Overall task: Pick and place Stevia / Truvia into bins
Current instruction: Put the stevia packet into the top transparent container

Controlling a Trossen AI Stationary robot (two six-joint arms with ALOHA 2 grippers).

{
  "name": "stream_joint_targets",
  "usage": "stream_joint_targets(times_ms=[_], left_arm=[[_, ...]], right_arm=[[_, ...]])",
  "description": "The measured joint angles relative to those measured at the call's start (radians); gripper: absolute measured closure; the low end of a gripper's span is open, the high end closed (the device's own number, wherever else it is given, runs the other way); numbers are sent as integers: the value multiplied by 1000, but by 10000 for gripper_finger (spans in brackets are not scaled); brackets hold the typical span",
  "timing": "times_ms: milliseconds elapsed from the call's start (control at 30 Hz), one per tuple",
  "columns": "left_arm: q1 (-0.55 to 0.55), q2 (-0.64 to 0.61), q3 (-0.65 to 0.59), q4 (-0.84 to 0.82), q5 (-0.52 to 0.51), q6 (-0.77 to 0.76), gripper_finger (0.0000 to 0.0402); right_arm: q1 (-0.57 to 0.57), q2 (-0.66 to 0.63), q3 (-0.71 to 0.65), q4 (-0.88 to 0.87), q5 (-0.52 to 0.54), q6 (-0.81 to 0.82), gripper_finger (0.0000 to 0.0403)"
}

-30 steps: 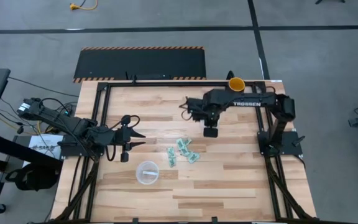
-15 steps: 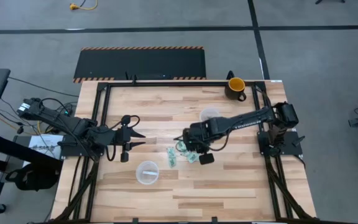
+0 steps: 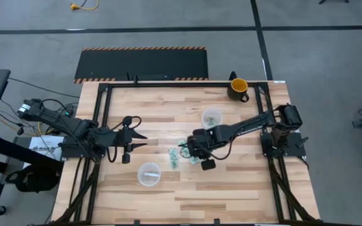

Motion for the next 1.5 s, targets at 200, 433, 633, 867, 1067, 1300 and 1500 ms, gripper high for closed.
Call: stream_joint_targets(times_ms=[200, 433, 633, 867, 1067, 1300, 1500], left_arm=[[0, 0, 0, 0, 0, 0, 303], [0, 0, 0, 1, 0, 0, 303], [0, 0, 0, 0, 0, 0, 303], [0, 0, 0, 0, 0, 0, 303], [0, 0, 0, 0, 0, -13, 303], [0, 0, 0, 0, 0, -15, 303], [0, 0, 0, 0, 0, -15, 303]], right_arm=[[1, 0, -51, 68, -2, 1, 351], [1, 0, -63, 93, -5, 20, 340], [1, 1, -63, 103, -30, 27, 301], [1, 1, -63, 108, -30, 22, 263], [1, 1, -63, 104, -31, -24, 269], [1, 1, -63, 103, -32, -33, 281], [1, 38, -63, 101, -56, -2, 274]])
